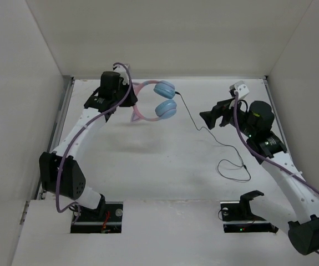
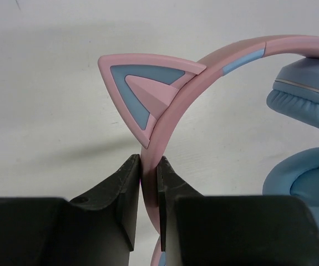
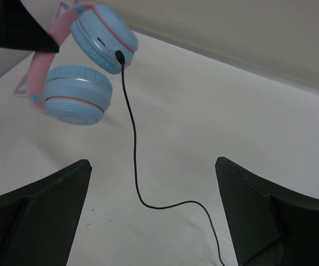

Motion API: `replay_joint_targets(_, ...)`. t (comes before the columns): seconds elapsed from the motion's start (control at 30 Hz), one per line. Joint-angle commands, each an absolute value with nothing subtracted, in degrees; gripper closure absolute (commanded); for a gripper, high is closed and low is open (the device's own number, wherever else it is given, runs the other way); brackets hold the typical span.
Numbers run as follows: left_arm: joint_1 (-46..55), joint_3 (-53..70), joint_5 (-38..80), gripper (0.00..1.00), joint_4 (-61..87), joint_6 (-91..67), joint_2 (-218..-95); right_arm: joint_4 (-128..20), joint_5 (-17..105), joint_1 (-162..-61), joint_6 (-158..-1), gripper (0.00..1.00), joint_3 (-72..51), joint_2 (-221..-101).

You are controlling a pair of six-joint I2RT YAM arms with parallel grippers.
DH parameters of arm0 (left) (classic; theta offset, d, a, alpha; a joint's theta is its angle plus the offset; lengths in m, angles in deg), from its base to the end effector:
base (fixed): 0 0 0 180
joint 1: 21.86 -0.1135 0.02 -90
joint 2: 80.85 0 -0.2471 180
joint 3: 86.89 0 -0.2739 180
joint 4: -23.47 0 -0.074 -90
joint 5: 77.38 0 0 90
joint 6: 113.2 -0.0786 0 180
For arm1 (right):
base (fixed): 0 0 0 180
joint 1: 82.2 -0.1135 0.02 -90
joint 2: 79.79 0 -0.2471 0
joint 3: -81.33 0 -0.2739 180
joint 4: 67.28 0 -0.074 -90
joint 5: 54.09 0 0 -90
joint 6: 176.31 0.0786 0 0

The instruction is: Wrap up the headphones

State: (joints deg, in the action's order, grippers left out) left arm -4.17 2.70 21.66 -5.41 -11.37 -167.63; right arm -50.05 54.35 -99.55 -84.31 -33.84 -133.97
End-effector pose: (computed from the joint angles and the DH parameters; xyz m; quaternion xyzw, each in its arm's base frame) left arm 0.3932 -0.1384 0.3129 0.0852 0.8387 -0.2004 0.4992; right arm 0.2714 0.1109 0.3475 -0.2041 0.7160 0.2283 0.6273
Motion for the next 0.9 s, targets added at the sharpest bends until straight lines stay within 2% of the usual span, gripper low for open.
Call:
replay_joint_targets(0.0, -5.4, -0.9, 26.9, 1.00, -5.6, -11.3, -162.6, -53.7, 56.0, -103.3, -82.7, 0.00, -29.4, -137.4)
replay_joint_targets(0.3, -6.7, -6.1, 30.8, 1.00, -6.3, -10.1, -160.6, -55.2, 56.4, -113.1, -83.4, 0.00, -18.3, -149.1)
replay_joint_targets(0.57, -8.8, -11.9, 34.1, 1.00, -7.6, -8.4, -159.0, -57.5, 59.4, -114.7, -83.1, 0.01, -20.0, -152.3)
replay_joint_targets(0.6, -9.2, -12.9, 34.5, 1.00, -8.0, -8.1, -158.8, -58.8, 61.2, -114.7, -82.9, 0.05, -21.4, -152.1)
replay_joint_targets(0.87, -11.6, -20.2, 38.5, 1.00, -8.1, -3.6, -159.3, -66.5, 68.2, -114.7, -80.0, 0.21, -27.7, -150.9)
